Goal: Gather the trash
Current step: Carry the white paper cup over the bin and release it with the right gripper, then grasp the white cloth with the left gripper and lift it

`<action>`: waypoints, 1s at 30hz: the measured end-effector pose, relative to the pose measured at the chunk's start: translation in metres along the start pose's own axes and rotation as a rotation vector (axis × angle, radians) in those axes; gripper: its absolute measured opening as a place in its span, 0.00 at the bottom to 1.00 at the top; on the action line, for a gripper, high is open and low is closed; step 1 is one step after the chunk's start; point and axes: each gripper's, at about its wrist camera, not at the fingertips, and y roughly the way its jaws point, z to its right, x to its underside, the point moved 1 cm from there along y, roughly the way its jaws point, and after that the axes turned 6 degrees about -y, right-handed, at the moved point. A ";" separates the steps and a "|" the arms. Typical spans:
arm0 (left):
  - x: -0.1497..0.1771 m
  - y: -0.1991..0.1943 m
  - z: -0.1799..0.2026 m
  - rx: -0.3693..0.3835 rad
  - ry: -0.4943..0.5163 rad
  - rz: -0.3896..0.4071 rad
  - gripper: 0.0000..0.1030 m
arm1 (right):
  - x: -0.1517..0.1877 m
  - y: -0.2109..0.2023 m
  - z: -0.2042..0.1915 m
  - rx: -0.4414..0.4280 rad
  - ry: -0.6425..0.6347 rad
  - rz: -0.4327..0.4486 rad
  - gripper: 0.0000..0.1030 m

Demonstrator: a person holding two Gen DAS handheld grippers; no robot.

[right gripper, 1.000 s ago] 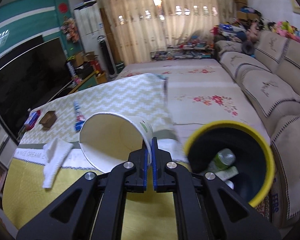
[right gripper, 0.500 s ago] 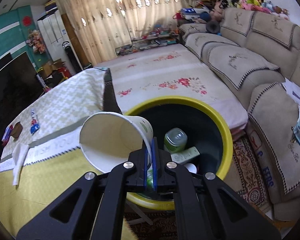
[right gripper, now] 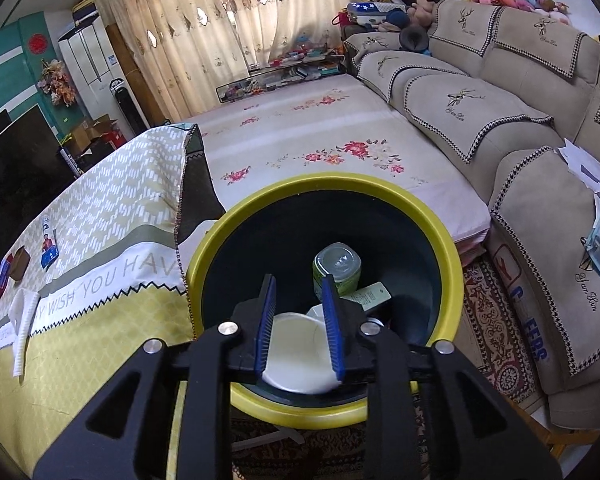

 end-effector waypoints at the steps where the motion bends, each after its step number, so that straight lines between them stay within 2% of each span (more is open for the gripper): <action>1: 0.000 0.001 -0.001 -0.001 -0.001 -0.001 0.82 | -0.001 -0.001 -0.001 0.000 -0.001 0.001 0.22; 9: -0.002 0.018 -0.004 -0.020 0.018 -0.024 0.83 | -0.003 -0.010 -0.008 -0.021 -0.012 0.017 0.26; 14: -0.011 0.055 -0.019 -0.072 -0.008 -0.088 0.86 | -0.002 -0.013 -0.011 -0.033 -0.015 0.018 0.27; 18: -0.016 0.086 -0.033 -0.074 -0.040 -0.144 0.86 | -0.001 -0.013 -0.013 -0.040 -0.021 0.014 0.29; 24: -0.024 0.130 -0.047 -0.120 -0.028 -0.216 0.87 | 0.001 -0.009 -0.016 -0.052 -0.029 0.002 0.30; 30: -0.022 0.151 -0.055 -0.117 -0.048 -0.261 0.87 | 0.003 -0.004 -0.020 -0.061 -0.032 -0.008 0.31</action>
